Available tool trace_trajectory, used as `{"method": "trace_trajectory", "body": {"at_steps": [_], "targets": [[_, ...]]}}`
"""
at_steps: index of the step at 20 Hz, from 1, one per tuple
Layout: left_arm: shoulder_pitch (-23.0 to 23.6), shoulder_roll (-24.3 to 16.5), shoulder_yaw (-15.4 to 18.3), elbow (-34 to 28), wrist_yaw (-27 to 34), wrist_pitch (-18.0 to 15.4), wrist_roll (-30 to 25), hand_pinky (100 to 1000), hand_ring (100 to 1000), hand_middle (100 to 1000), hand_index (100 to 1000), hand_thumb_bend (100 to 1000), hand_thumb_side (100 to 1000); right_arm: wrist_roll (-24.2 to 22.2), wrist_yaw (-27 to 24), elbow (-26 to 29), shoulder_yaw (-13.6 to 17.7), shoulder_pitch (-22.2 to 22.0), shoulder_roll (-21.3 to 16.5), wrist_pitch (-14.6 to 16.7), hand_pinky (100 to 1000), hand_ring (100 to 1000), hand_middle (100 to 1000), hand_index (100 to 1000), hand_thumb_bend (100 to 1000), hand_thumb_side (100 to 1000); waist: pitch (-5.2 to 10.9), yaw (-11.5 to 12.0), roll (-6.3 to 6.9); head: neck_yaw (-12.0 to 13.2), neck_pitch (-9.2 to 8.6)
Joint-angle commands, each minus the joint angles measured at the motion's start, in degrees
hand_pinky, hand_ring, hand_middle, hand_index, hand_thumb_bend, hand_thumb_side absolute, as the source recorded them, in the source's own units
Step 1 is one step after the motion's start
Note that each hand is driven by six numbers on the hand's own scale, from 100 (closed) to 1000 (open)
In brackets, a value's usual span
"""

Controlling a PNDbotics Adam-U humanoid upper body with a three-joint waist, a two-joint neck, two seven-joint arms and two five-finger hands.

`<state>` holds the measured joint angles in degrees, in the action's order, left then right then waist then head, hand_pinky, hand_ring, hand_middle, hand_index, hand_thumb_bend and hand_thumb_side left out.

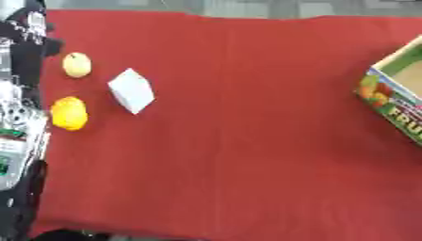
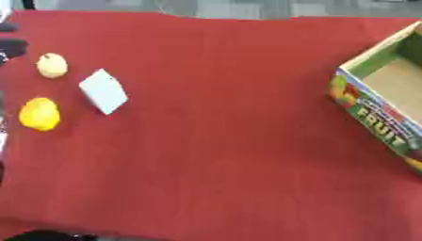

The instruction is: Pick up the objects with one hand, pass them to the other hand, and then place them into the box on the other side of the table.

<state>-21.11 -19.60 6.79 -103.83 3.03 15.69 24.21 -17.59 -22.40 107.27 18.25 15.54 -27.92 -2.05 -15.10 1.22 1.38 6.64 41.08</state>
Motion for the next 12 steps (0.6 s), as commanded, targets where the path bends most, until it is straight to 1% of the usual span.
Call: {"method": "trace_trajectory", "body": {"at_steps": [1,9,12], "targets": [[-0.49,-0.96,0.11,-0.93,-0.06,-0.03,0.08,675,557,621,871,234,718,0.27,-0.12,0.52,0.37,0.31,-1.71,0.06,935,1000,965,964,100,574,1.26,0.04,-0.05,0.14,-0.35],[-0.55,-1.03,0.04,-0.92,-0.05,0.02,-0.02,675,557,621,871,235,718,0.22,-0.05,0.51,0.33,0.29,-1.73,0.06,935,1000,964,964,100,573,1.23,-0.06,-0.05,0.22,-0.43],[-0.76,-1.21,0.00,-0.97,-0.01,0.07,-0.02,677,562,627,872,239,715,0.28,-0.03,0.54,0.43,0.24,-1.75,0.14,935,1000,965,964,100,573,1.08,-0.05,-0.09,-0.20,-0.39]]}}
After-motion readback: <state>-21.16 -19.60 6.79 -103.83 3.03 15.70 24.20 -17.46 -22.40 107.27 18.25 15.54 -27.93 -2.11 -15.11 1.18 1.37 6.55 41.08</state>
